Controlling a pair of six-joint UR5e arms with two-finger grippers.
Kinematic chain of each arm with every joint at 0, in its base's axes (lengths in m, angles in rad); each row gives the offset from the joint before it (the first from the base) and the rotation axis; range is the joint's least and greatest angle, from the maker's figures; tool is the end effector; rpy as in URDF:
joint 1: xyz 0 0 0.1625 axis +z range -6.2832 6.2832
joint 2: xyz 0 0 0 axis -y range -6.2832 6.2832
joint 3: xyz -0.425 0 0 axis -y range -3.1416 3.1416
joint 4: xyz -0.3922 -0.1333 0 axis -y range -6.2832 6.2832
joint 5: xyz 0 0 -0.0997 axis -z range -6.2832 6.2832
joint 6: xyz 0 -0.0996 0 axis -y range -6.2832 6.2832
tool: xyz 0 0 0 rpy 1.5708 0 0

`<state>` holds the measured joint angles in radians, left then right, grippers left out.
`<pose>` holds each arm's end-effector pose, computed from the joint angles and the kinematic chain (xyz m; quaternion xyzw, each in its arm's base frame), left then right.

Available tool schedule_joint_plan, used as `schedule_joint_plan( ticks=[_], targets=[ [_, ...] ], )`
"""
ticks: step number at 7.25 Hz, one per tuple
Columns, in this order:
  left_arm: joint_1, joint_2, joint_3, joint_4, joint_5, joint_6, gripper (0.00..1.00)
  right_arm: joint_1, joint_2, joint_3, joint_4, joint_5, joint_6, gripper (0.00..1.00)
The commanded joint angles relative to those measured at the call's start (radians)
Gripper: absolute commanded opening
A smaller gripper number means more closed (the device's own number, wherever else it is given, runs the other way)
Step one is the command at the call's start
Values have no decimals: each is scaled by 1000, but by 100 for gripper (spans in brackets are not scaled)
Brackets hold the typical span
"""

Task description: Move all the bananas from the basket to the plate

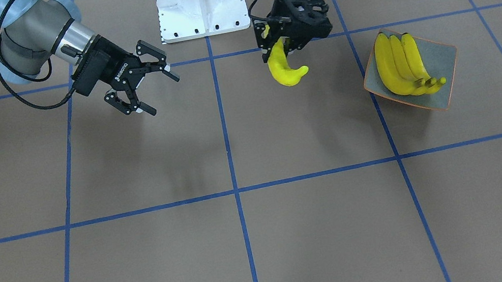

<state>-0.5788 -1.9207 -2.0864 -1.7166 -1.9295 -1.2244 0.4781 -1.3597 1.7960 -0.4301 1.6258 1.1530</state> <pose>0.3915 -0.3733 0.2281 0.0730 0.4962 -0.0140 0.8650 -0.4236 -0.3635 0.3120 0.2896 -0.6475 0.0017 0.7049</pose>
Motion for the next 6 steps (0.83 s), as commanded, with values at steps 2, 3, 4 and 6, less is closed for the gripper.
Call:
schedule_joint_plan(
  ticks=[2,3,4,6],
  targets=[
    [-240,263,-50,18,-133,214,0,49,-120,-6,1,-29,-3,100],
    [-322,340,-46,18,-161,308,0,68,-128,-10,-1,-27,-1,100],
    [-372,398,-22,17,-163,439,0,82,-145,-12,-1,-32,-1,100],
    [-398,408,66,12,-163,494,0,89,-150,-13,-2,-35,1,100]
  ],
)
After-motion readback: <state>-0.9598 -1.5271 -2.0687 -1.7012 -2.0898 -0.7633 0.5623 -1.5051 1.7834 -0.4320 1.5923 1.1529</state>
